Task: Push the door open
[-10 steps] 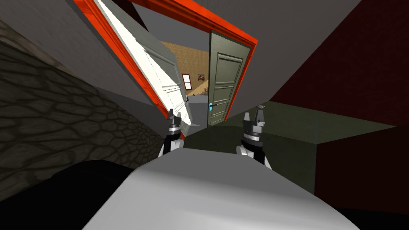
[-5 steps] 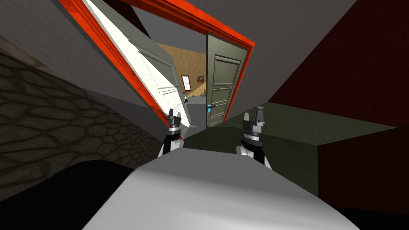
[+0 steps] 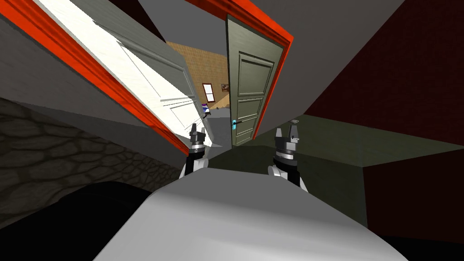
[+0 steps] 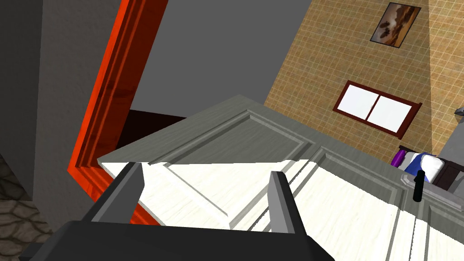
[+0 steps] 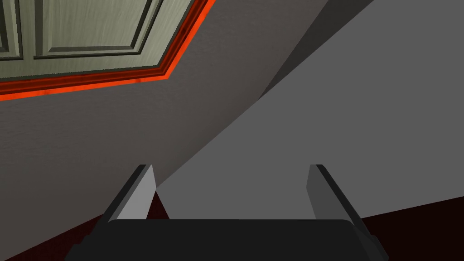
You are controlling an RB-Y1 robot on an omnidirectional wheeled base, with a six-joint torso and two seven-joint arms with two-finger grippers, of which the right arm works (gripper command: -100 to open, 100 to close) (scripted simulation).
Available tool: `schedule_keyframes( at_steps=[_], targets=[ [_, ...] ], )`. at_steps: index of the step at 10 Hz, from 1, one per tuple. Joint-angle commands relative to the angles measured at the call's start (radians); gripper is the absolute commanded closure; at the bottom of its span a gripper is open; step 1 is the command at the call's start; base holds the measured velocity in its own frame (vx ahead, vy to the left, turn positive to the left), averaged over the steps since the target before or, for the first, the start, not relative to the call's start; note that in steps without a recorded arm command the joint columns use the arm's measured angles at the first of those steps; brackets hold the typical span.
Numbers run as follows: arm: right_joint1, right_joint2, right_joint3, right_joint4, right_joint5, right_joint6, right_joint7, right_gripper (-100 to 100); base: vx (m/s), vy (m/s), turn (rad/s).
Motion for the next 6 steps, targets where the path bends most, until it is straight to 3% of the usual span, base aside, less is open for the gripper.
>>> schedule_keyframes(
  at_steps=[1,6],
  targets=[
    [0.0,-0.002,0.001,0.002,-0.004,0.005,-0.003,-100,0.186,-0.113,-0.034],
    [0.0,-0.011,0.006,0.009,-0.021,0.031,-0.019,-100,0.209,-0.1,-0.046]
  ],
)
